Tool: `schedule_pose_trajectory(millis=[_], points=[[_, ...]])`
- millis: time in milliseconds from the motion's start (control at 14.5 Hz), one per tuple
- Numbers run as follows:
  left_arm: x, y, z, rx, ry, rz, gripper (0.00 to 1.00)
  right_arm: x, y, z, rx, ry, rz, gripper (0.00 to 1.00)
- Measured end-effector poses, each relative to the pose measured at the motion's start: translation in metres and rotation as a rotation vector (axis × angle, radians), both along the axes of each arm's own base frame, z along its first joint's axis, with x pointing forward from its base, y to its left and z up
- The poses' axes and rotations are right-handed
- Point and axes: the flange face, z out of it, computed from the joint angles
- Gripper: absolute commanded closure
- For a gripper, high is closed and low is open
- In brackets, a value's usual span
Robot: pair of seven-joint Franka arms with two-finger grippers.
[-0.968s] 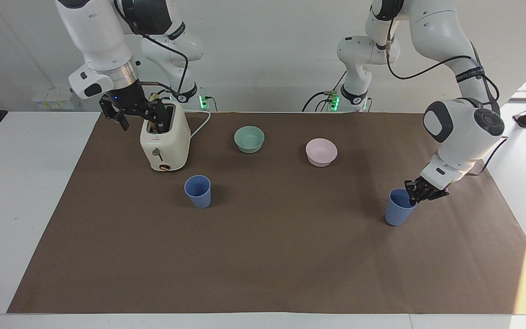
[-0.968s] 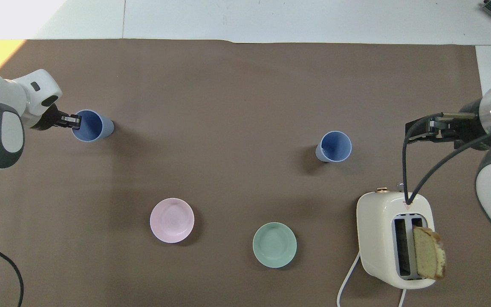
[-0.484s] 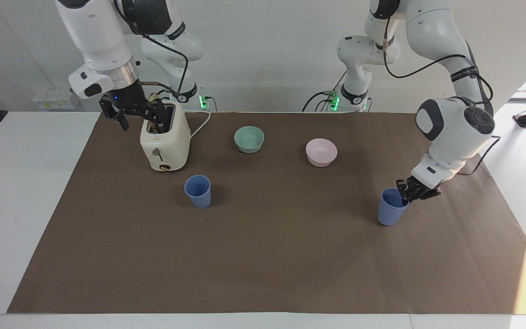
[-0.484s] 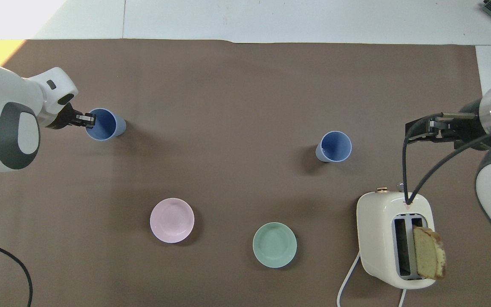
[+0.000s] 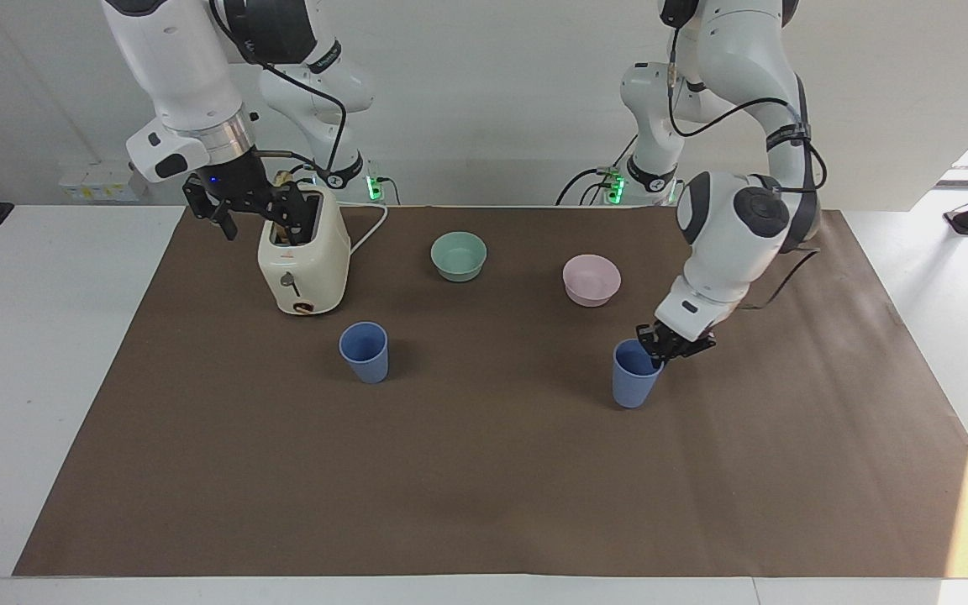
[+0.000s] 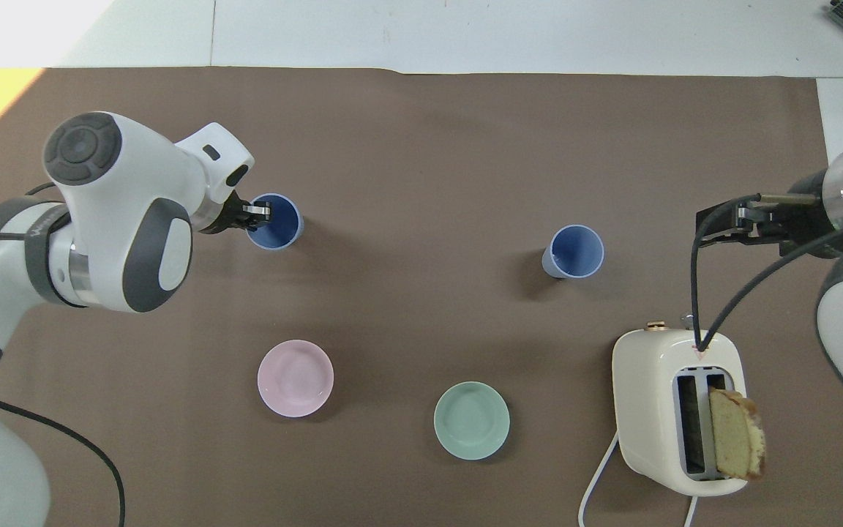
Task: Stack blue cups with both arms
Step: 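Slide the blue cup with the left gripper toward the table's middle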
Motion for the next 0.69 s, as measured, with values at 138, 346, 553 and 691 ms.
schedule_pose_trajectory(millis=[138, 346, 553, 691], points=[[-0.017, -0.043, 0.003, -0.042, 0.021, 0.037, 0.97, 0.0, 0.0, 0.0, 0.0, 0.0, 0.0, 0.0], [-0.04, -0.091, 0.001, -0.101, 0.073, 0.155, 0.95, 0.0, 0.0, -0.001, 0.0, 0.001, 0.0, 0.0], [-0.045, -0.103, -0.004, -0.134, 0.116, 0.301, 0.86, 0.0, 0.0, -0.001, 0.0, 0.001, 0.0, 0.0], [-0.044, -0.102, -0.006, -0.143, 0.131, 0.345, 0.69, 0.0, 0.0, -0.001, 0.0, 0.001, 0.0, 0.0]])
